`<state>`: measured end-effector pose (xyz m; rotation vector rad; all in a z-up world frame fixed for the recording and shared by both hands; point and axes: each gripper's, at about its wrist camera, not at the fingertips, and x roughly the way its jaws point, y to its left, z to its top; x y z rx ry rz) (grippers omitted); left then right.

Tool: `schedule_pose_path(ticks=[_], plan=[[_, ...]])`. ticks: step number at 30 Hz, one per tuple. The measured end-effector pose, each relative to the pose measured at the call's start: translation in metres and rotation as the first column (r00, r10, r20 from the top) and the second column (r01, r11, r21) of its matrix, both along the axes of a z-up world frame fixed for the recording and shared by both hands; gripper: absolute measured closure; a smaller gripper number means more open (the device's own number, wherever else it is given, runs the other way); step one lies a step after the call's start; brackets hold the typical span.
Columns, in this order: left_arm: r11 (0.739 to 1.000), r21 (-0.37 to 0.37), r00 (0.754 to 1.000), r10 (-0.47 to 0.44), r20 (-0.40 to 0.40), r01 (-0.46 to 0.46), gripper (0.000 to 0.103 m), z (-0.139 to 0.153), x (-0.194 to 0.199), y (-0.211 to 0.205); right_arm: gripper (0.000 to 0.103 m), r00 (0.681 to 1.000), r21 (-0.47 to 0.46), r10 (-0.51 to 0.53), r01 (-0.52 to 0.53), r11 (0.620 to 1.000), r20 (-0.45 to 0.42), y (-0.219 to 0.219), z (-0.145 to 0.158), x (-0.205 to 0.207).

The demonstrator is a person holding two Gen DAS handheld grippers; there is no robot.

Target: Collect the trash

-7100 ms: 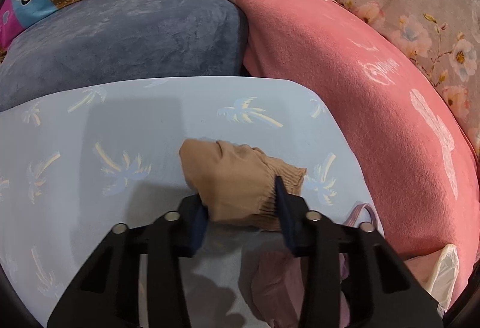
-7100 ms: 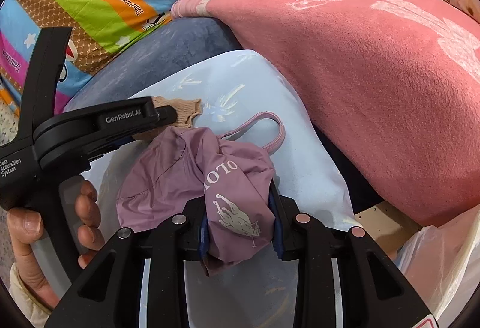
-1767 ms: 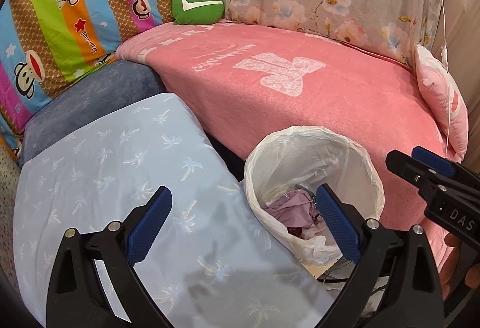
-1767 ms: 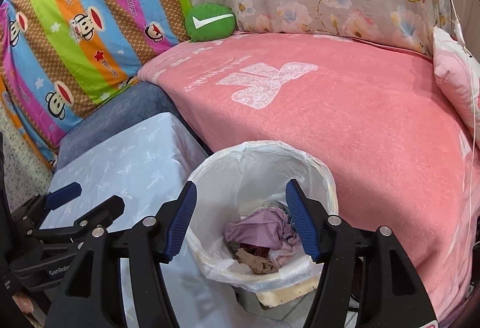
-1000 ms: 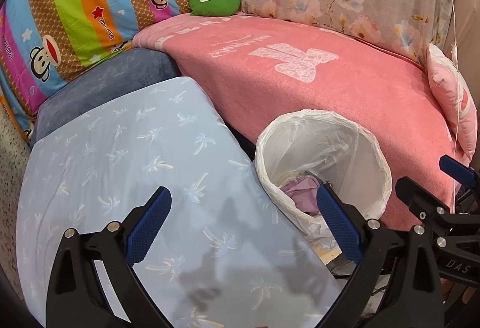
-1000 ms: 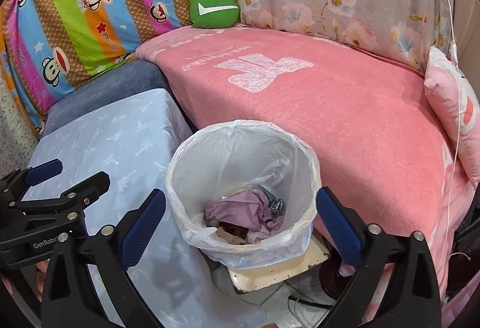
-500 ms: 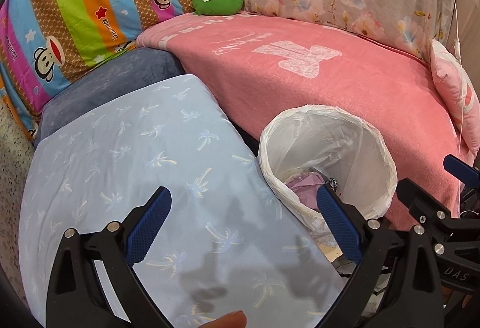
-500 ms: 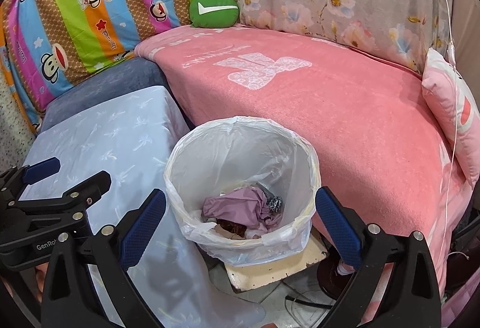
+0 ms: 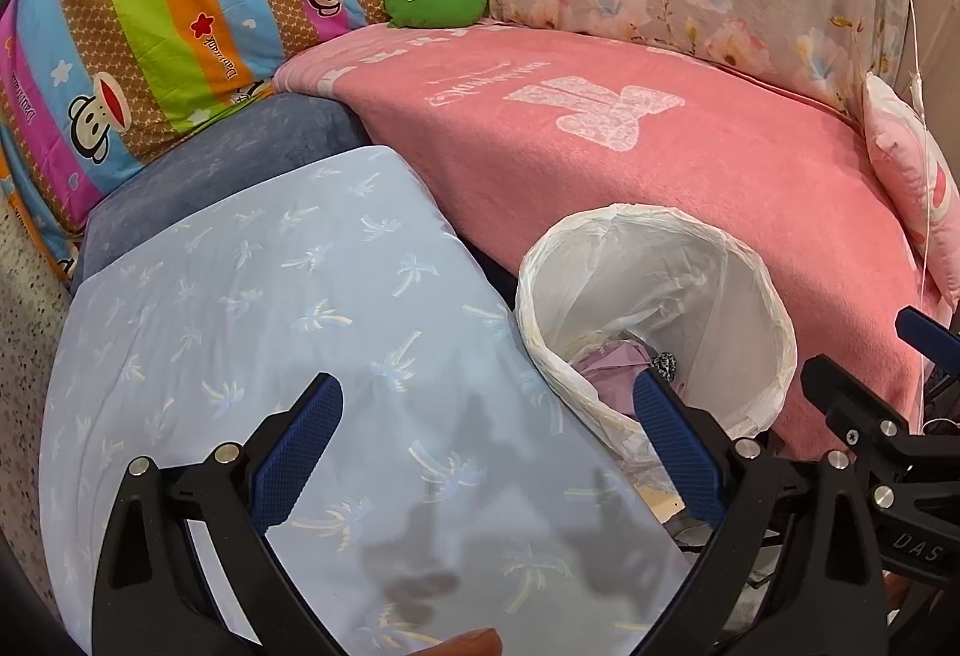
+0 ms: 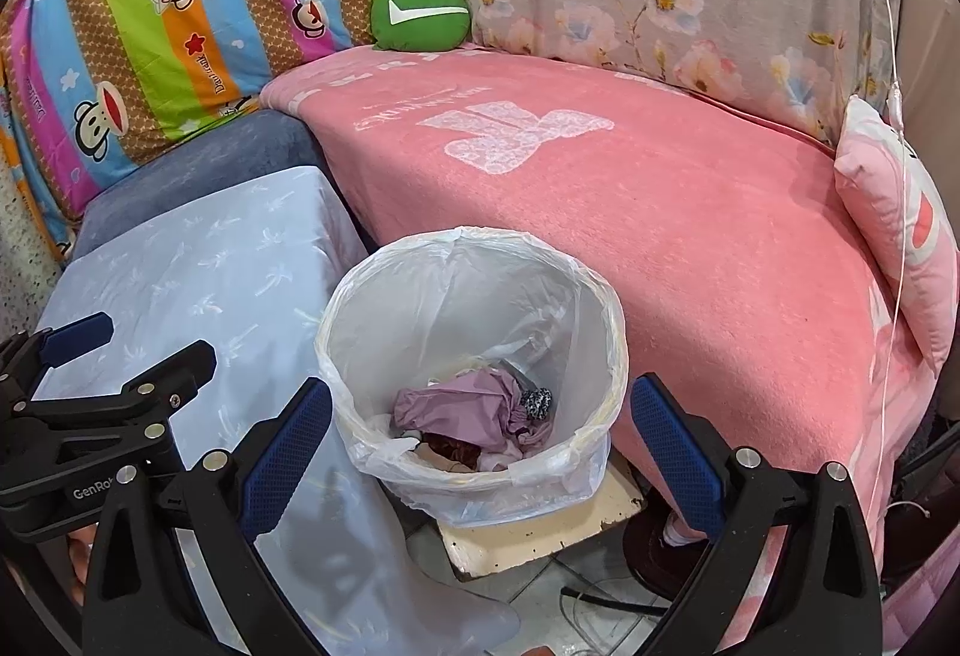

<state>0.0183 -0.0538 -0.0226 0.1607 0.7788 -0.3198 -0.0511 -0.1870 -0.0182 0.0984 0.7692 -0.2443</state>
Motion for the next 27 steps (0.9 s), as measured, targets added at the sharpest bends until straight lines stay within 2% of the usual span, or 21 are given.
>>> schedule_pose_path(ticks=[27], plan=[[1.000,0.004,1.000,0.009,0.008,-0.009,0.009,-0.0009,-0.0022,0.0002,0.006,1.000,-0.007,0.004,-0.004,1.000,-0.008,0.0016,-0.0011,-0.0017]])
